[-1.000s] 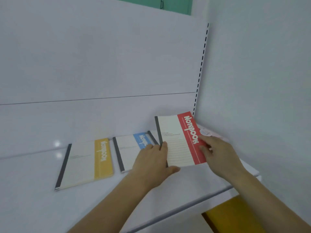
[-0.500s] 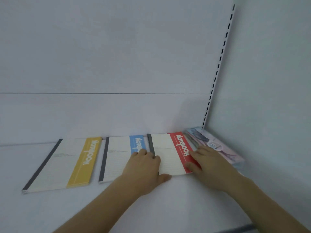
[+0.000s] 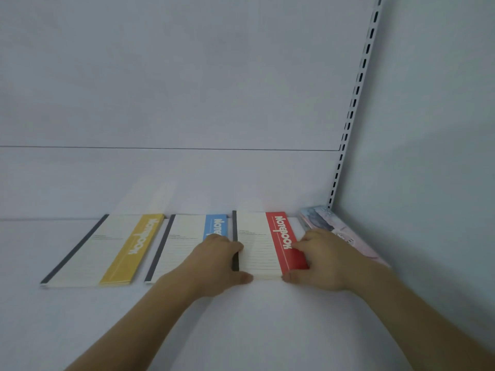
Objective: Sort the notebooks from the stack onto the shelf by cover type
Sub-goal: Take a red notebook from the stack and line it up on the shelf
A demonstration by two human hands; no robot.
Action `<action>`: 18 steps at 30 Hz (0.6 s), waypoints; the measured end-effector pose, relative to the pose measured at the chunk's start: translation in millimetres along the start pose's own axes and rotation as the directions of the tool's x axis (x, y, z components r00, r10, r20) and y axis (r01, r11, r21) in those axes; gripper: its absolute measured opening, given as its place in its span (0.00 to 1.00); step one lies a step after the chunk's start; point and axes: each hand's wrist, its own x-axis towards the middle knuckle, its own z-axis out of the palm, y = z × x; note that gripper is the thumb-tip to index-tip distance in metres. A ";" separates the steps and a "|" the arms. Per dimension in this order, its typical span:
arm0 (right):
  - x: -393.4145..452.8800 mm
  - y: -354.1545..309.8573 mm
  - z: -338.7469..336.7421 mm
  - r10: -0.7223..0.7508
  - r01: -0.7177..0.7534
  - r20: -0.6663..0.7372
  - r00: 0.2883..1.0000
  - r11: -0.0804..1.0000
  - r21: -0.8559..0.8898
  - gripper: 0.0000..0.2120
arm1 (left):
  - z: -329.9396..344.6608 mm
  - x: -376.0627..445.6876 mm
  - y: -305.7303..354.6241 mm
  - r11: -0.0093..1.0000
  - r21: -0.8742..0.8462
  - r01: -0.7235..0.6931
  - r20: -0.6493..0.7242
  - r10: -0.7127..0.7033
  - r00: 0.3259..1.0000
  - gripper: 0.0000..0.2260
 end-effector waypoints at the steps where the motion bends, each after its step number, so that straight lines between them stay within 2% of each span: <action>1: 0.8 0.6 -1.2 -0.002 0.002 0.006 1.000 1.000 0.005 0.34 | 0.1 0.8 0.6 1.000 0.003 0.007 0.003 -0.007 1.000 0.24; 8: -0.7 1.1 -6.4 -0.036 0.035 0.052 0.998 0.999 0.020 0.29 | -3.4 3.8 3.9 0.999 0.034 0.009 0.061 -0.011 0.998 0.18; 12: 0.6 0.9 -10.0 -0.007 0.006 0.059 0.998 1.000 0.006 0.28 | -5.7 5.8 3.6 1.000 -0.013 0.023 0.081 -0.022 0.996 0.22; 16: -1.4 2.1 -10.9 0.003 -0.004 0.077 0.997 1.000 0.011 0.35 | -3.5 4.2 4.8 0.998 -0.047 0.049 0.058 -0.047 0.997 0.26; 18: -3.1 2.2 -11.8 0.001 -0.004 0.056 0.998 0.999 0.053 0.36 | -2.4 0.6 5.6 0.996 -0.067 0.052 0.043 -0.049 0.998 0.29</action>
